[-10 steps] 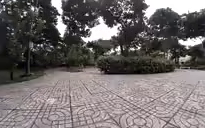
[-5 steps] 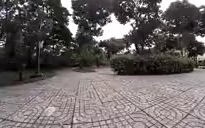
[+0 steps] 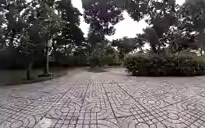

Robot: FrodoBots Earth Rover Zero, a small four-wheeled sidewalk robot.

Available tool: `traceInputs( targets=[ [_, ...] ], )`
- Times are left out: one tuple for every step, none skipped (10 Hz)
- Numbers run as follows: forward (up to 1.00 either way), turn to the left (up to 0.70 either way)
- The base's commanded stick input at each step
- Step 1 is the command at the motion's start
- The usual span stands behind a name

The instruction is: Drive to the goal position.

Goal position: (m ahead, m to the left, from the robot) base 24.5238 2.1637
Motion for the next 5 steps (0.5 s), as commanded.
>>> traceInputs(
  targets=[
    [1.0, 0.27],
    [1.0, 0.03],
    [1.0, 0.0],
    [1.0, 0.0],
    [1.0, 0.0]
  ],
)
